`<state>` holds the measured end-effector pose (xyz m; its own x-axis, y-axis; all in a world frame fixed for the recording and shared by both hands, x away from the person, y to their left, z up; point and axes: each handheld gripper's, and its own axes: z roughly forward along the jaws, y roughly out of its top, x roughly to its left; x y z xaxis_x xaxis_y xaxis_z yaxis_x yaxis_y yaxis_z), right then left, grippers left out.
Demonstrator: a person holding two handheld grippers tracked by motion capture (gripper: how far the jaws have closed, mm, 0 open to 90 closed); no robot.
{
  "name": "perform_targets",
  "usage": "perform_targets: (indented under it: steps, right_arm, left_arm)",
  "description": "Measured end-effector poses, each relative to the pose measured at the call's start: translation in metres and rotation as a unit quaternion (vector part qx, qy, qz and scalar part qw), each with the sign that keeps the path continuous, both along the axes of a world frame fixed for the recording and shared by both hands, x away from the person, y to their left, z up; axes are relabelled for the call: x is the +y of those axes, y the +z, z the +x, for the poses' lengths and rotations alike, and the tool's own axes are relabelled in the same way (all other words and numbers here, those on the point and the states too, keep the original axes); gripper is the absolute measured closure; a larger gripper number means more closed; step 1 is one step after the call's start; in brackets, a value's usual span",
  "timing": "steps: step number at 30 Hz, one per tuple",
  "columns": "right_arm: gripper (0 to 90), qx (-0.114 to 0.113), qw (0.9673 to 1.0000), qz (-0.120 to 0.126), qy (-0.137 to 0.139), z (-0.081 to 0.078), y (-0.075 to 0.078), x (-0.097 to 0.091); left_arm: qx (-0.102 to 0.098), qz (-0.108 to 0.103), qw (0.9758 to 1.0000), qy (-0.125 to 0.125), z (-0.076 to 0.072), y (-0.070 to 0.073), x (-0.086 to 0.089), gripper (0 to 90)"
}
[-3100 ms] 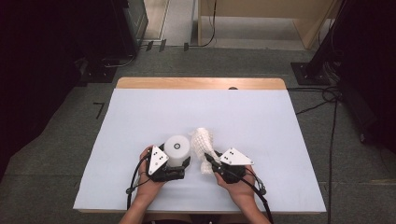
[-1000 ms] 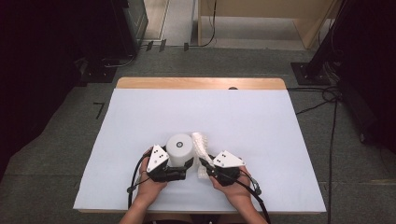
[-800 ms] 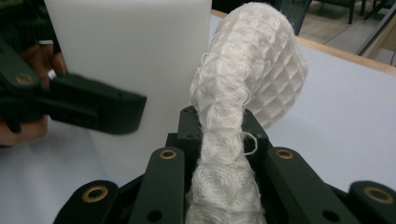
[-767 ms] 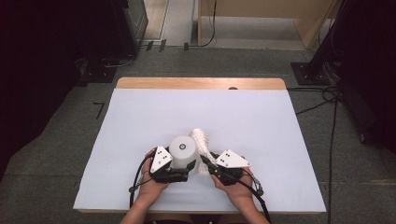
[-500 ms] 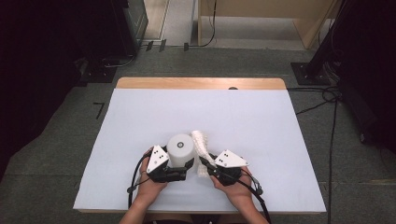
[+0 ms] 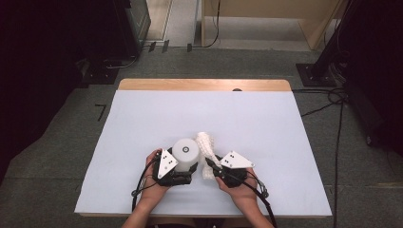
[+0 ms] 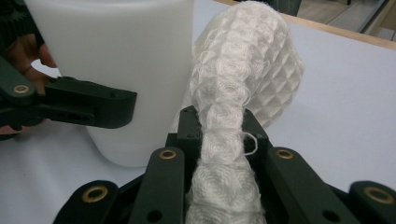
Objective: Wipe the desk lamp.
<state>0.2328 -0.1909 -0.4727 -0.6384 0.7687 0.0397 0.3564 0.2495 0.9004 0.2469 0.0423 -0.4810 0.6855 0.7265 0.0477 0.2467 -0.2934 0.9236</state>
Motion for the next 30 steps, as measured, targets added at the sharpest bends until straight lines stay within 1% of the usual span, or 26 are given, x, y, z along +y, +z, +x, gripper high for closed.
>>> perform_targets:
  steps: [4, 5, 7, 8, 9, 11, 12, 14, 17, 19, 23, 25, 27, 28, 30]
  right_arm:
    - [75.6, -0.001, 1.0000, -0.001, -0.003, 0.001, 0.000, -0.003]
    - [75.6, 0.000, 1.0000, 0.000, -0.004, 0.001, 0.000, -0.004]
    - [75.5, -0.001, 1.0000, 0.002, -0.006, 0.001, 0.000, -0.006]
    - [75.5, -0.002, 1.0000, 0.003, -0.009, 0.001, 0.000, -0.007]
    - [75.5, -0.001, 0.9999, 0.003, -0.010, 0.002, 0.000, -0.008]
    - [75.5, 0.000, 0.9999, 0.005, -0.015, 0.002, 0.000, -0.011]
    - [75.5, 0.000, 0.9998, 0.006, -0.016, 0.002, 0.001, -0.012]
    - [75.5, -0.001, 0.9998, 0.006, -0.019, 0.002, 0.001, -0.012]
    - [75.5, -0.003, 0.9998, 0.004, -0.017, 0.002, 0.001, -0.011]
    - [75.5, -0.003, 0.9999, 0.003, -0.016, 0.002, 0.001, -0.010]
    - [75.6, 0.001, 0.9999, 0.003, -0.011, 0.002, -0.001, -0.007]
    - [75.6, -0.002, 1.0000, 0.001, -0.005, 0.000, -0.001, -0.004]
    - [75.5, -0.004, 1.0000, 0.000, -0.001, -0.002, 0.000, -0.001]
    - [75.5, -0.003, 1.0000, -0.001, 0.001, -0.003, 0.000, 0.001]
    - [75.5, 0.000, 1.0000, -0.002, 0.002, -0.003, -0.001, 0.003]
  left_arm:
    - [-0.001, -0.009, 1.0000, 0.001, 0.000, -0.003, 0.002, 8.2]
    - [-0.001, -0.008, 0.9999, 0.007, -0.001, -0.003, 0.003, 8.0]
    - [-0.004, -0.003, 0.9996, 0.026, -0.003, -0.001, 0.002, 4.6]
    - [-0.002, -0.002, 0.9994, 0.036, -0.005, 0.001, 0.002, 1.8]
    - [-0.002, -0.008, 0.9989, 0.046, -0.007, 0.003, 0.002, 0.9]
    - [0.004, -0.019, 0.9974, 0.070, -0.010, 0.005, -0.002, 0.0]
    - [0.003, -0.022, 0.9964, 0.082, -0.011, 0.004, -0.004, 0.0]
    - [0.004, -0.016, 0.9943, 0.105, -0.013, 0.003, -0.010, 0.1]
    - [0.009, -0.010, 0.9934, 0.114, -0.015, 0.002, -0.015, 7.4]
    - [0.010, -0.010, 0.9933, 0.115, -0.015, 0.002, -0.015, 8.0]
    - [0.013, -0.015, 0.9947, 0.101, -0.012, 0.003, -0.011, 8.3]
    - [0.025, -0.024, 0.9950, 0.094, -0.009, 0.005, -0.007, 8.4]
    - [0.034, -0.040, 0.9955, 0.079, -0.006, 0.007, -0.003, 8.4]
    - [0.033, -0.046, 0.9959, 0.070, -0.006, 0.009, -0.001, 8.5]
    - [0.021, -0.057, 0.9967, 0.054, -0.007, 0.013, 0.002, 8.5]
